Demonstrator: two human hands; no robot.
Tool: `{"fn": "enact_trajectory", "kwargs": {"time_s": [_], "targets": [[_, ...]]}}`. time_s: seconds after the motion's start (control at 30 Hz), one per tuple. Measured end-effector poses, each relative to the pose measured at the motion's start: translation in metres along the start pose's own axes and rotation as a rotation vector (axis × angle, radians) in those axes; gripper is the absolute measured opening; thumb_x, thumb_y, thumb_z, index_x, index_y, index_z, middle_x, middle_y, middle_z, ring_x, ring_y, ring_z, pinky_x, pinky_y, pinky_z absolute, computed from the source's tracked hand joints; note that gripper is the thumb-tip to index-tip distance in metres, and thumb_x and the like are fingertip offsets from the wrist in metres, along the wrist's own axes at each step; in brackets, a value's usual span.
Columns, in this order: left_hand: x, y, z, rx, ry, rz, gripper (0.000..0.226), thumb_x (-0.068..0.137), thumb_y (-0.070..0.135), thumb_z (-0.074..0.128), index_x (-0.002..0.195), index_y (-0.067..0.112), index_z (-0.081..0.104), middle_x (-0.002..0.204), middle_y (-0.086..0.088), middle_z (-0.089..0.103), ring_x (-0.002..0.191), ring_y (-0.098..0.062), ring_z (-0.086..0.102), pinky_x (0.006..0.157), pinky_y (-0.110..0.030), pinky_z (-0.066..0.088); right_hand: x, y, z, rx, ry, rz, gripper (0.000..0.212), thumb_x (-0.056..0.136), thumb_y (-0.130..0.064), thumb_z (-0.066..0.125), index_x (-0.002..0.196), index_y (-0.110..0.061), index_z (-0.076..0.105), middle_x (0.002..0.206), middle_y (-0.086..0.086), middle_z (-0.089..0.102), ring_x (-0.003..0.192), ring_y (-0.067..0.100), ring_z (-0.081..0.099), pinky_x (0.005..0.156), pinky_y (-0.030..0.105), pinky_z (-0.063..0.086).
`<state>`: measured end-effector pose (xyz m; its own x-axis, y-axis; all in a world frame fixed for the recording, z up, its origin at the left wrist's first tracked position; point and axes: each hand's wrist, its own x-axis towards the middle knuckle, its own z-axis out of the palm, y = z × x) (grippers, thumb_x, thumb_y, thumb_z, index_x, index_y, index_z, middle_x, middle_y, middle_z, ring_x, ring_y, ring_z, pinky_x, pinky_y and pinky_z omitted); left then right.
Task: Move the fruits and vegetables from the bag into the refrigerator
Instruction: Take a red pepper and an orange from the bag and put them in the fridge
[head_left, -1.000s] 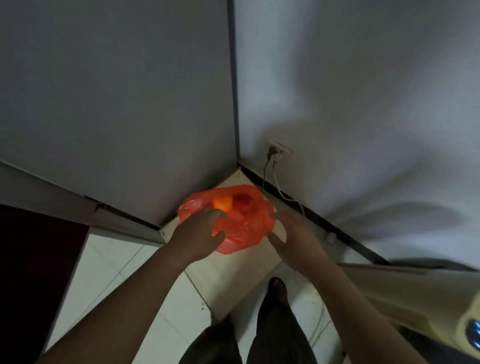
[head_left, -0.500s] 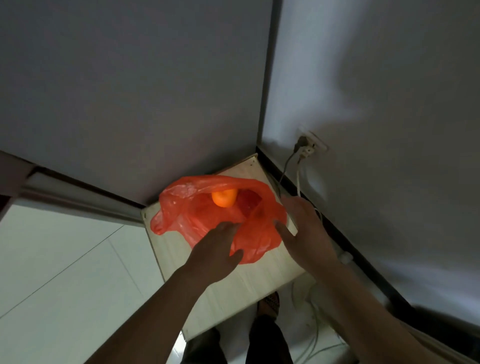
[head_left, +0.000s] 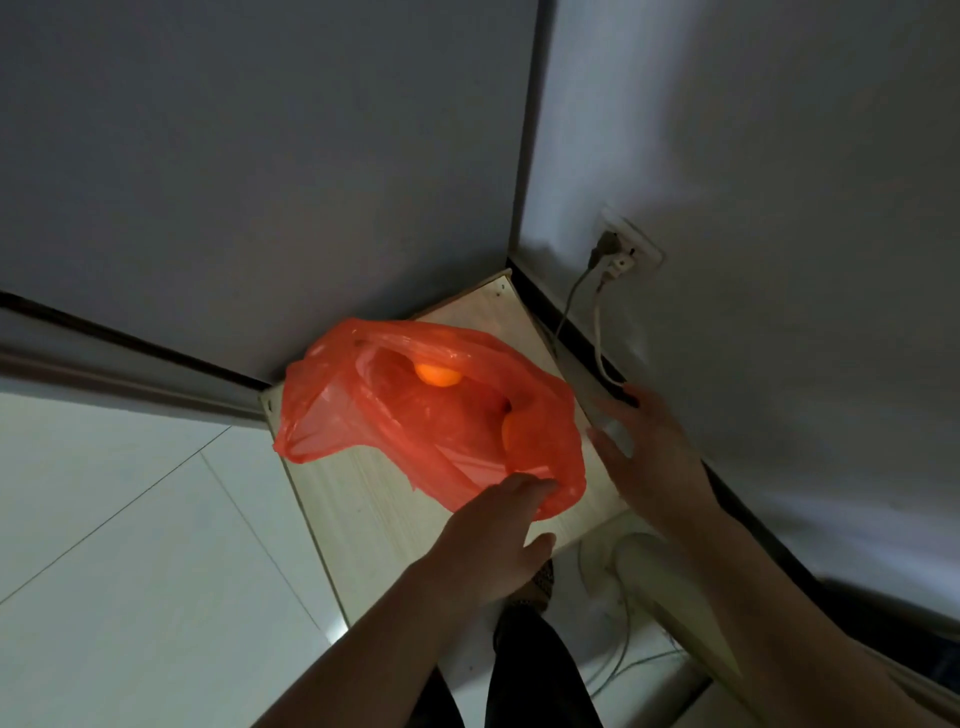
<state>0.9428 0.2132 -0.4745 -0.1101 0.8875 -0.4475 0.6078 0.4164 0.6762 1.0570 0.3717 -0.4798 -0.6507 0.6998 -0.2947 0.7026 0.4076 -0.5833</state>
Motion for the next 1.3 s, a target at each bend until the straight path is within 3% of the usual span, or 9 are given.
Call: {"fn": "enact_trajectory", "kwargs": {"time_s": [0.17,0.3,0.43,0.6,0.77,0.93,1.07,1.2,1.3], "targets": [[-0.002,-0.004,-0.010,0.039,-0.002,0.045,0.054,0.090,0.035,0.049,0.141,0.026,0.034,0.138,0.001,0.043,0.118,-0.020,0.048,0.093,-0.038,0.044,0.014,-0.034,0.016,0.054,-0.032,-0.090,0.054,0.084,-0.046,0.046,0.134,-0.026,0.045,0.139,0.002,0.043,0.123,0.018,0.045,0.094,0.036,0.043],[-0.009,-0.019,-0.041,0.038,0.111,0.053,0.052,0.091,0.036,0.050,0.140,0.029,0.034,0.140,0.006,0.040,0.123,-0.012,0.041,0.098,-0.029,0.039,0.033,-0.035,0.022,-0.049,-0.028,-0.121,0.035,0.089,-0.027,0.052,0.122,-0.016,0.056,0.120,0.009,0.058,0.110,0.026,0.057,0.087,0.032,0.046],[-0.013,-0.043,-0.089,0.141,0.280,0.089,0.051,0.086,0.042,0.041,0.135,0.026,0.043,0.134,0.003,0.048,0.120,-0.009,0.040,0.094,-0.024,0.040,0.032,-0.051,0.004,-0.034,0.054,-0.183,0.046,0.086,-0.040,0.041,0.122,-0.017,0.058,0.123,0.006,0.057,0.111,0.021,0.055,0.089,0.033,0.046],[-0.019,-0.064,-0.118,0.197,0.313,0.112,0.051,0.084,0.044,0.037,0.132,0.029,0.046,0.131,0.006,0.051,0.119,-0.002,0.036,0.097,-0.021,0.036,0.006,-0.080,0.017,-0.182,-0.126,-0.345,0.047,0.089,-0.043,0.036,0.127,-0.022,0.054,0.130,0.004,0.055,0.116,0.023,0.054,0.088,0.034,0.047],[-0.016,-0.086,-0.117,0.273,0.242,0.131,0.050,0.085,0.045,0.041,0.132,0.027,0.046,0.132,0.004,0.052,0.122,-0.005,0.040,0.098,-0.016,0.033,0.018,-0.081,0.034,-0.158,-0.204,-0.210,0.063,0.088,-0.058,0.021,0.139,-0.025,0.040,0.147,0.001,0.036,0.136,0.022,0.032,0.106,0.041,0.038],[0.019,-0.114,-0.129,0.241,0.205,0.100,0.061,0.082,0.050,0.040,0.140,0.030,0.034,0.145,-0.001,0.039,0.134,-0.014,0.031,0.109,-0.032,0.026,0.057,-0.073,0.042,-0.176,-0.116,-0.207,0.066,0.087,-0.060,0.028,0.134,-0.018,0.048,0.139,0.010,0.048,0.127,0.031,0.046,0.101,0.046,0.037],[0.048,-0.132,-0.137,0.237,0.101,0.011,0.076,0.079,0.058,0.038,0.145,0.026,0.023,0.153,0.001,0.025,0.140,-0.014,0.022,0.105,-0.022,0.019,0.093,-0.065,0.042,-0.190,-0.279,-0.123,0.085,0.074,-0.072,0.015,0.145,-0.027,0.028,0.153,0.000,0.023,0.139,0.018,0.024,0.111,0.032,0.022],[0.069,-0.155,-0.138,0.263,-0.011,-0.122,0.090,0.070,0.068,0.037,0.148,0.028,0.016,0.154,0.003,0.021,0.140,-0.017,0.023,0.107,-0.031,0.031,0.109,-0.056,0.046,-0.192,-0.370,-0.086,0.071,0.086,-0.061,0.045,0.145,-0.030,0.021,0.153,-0.007,0.021,0.137,0.013,0.024,0.107,0.027,0.022],[0.077,-0.163,-0.135,0.189,-0.014,-0.154,0.093,0.068,0.069,0.041,0.148,0.028,0.017,0.154,0.005,0.021,0.139,-0.014,0.023,0.108,-0.036,0.034,0.107,-0.044,0.049,-0.186,-0.422,-0.065,0.089,0.071,-0.076,0.038,0.146,-0.031,0.020,0.153,-0.008,0.019,0.137,0.013,0.026,0.108,0.026,0.022]]}}
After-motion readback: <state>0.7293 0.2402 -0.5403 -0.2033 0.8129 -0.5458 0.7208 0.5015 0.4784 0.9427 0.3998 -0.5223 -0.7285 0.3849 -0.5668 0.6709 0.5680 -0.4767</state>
